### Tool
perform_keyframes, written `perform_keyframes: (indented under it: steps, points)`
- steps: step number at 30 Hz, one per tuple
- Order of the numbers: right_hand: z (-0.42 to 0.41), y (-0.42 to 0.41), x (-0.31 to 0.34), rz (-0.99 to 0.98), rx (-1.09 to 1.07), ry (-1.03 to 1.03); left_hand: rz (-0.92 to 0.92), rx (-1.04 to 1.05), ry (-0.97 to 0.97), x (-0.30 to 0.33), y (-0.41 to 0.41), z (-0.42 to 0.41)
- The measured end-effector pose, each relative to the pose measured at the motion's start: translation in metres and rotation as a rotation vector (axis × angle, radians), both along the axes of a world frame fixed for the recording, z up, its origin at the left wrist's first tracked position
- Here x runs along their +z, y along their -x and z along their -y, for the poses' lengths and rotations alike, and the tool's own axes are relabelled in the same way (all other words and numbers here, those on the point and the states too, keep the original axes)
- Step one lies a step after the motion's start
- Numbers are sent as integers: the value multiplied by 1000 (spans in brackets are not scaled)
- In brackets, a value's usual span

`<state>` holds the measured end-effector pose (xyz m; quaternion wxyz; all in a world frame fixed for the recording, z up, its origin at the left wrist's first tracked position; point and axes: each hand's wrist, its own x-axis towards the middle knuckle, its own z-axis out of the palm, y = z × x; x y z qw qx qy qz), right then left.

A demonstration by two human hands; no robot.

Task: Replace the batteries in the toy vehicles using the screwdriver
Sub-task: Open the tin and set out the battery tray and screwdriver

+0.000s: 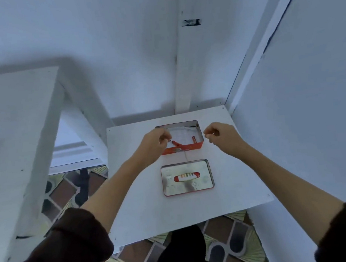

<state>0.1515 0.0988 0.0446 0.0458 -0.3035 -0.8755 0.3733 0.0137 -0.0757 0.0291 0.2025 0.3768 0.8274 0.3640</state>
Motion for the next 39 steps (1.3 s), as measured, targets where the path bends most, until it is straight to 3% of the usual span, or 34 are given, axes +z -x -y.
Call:
perform_keyframes:
  steps: [13, 19, 26, 33, 39]
  points:
    - [-107, 98, -110, 225, 70, 133, 434, 372, 64, -114, 78, -93]
    - [-127, 125, -182, 332, 82, 161, 513, 579, 36, -176, 85, -100]
    - [-130, 142, -235, 338, 283, 15, 535, 708, -51, -213, 78, -97]
    - [-121, 159, -260, 550, 432, -285, 488, 812, -58, -224, 79, -102]
    - [-114, 165, -274, 485, 382, -213, 424, 930, -54, -229, 71, -114]
